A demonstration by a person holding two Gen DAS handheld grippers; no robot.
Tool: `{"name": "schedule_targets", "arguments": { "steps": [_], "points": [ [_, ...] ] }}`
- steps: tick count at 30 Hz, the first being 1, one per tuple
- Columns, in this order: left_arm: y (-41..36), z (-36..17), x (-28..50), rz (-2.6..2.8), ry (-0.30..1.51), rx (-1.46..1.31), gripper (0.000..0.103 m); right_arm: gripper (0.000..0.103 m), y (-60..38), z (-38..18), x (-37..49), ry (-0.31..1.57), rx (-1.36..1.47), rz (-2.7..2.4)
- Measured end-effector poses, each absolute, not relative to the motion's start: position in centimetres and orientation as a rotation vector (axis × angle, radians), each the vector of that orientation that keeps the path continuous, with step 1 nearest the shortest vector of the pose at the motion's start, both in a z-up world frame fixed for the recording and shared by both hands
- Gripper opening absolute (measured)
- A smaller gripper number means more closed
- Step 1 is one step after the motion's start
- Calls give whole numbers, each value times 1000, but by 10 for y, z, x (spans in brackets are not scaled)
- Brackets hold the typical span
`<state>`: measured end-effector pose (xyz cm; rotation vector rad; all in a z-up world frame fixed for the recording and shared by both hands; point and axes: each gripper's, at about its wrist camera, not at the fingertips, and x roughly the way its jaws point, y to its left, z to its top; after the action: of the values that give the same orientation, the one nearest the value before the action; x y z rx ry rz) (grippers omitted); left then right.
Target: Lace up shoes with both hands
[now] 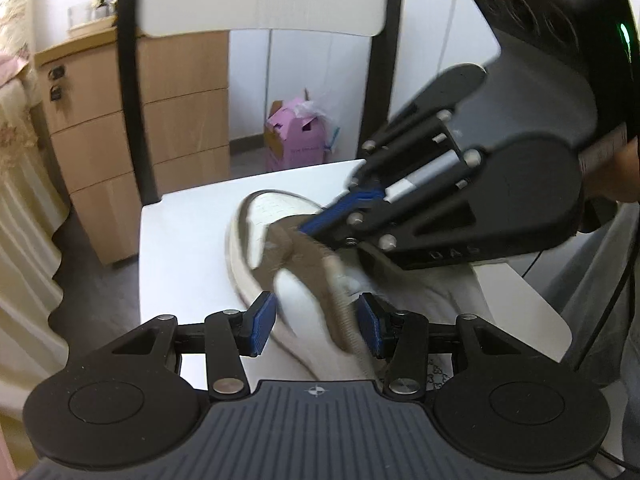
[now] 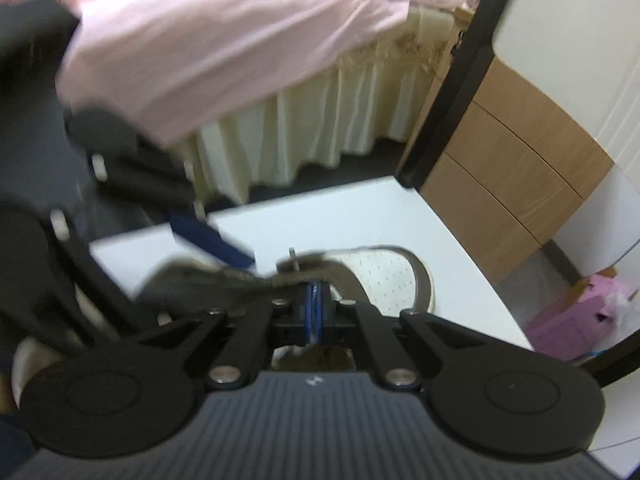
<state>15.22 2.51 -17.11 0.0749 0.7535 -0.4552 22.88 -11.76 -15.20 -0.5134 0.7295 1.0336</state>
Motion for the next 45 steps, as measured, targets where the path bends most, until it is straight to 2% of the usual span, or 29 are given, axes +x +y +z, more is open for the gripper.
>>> {"name": "schedule_targets", "arguments": {
  "steps": [6, 9, 10, 12, 16, 19, 23, 29, 31, 33, 34, 45],
  "points": [
    [24, -172, 150, -453, 747, 85, 50, 5, -127, -145, 235, 746, -472, 1023],
    [24, -172, 150, -450, 744, 87, 50, 5, -142, -131, 245, 731, -343, 1012],
    [24, -172, 150, -449, 744, 88, 50, 8, -144, -127, 247, 720, -299, 1025],
    [24, -172, 149, -447, 742, 91, 50, 9, -140, -123, 250, 701, -243, 1080],
    [25, -173, 149, -443, 742, 87, 50, 20, -122, -129, 248, 700, -284, 1150],
    [27, -173, 149, -439, 744, 87, 50, 21, -113, -140, 247, 738, -350, 1164],
    [33, -173, 151, -416, 758, 72, 52, 15, -115, -143, 248, 762, -377, 1145],
    [32, -173, 152, -380, 750, 96, 51, 14, -124, -145, 247, 802, -353, 1081],
    [27, -173, 150, -387, 729, 132, 47, 10, -124, -146, 247, 805, -341, 1072],
    [18, -174, 144, -410, 697, 209, 38, 9, -123, -144, 243, 784, -349, 1063],
    [13, -175, 140, -421, 686, 241, 37, 2, -122, -144, 242, 773, -353, 1058],
    [8, -174, 135, -434, 662, 281, 36, 0, -127, -124, 244, 697, -204, 1074]
  ]
}}
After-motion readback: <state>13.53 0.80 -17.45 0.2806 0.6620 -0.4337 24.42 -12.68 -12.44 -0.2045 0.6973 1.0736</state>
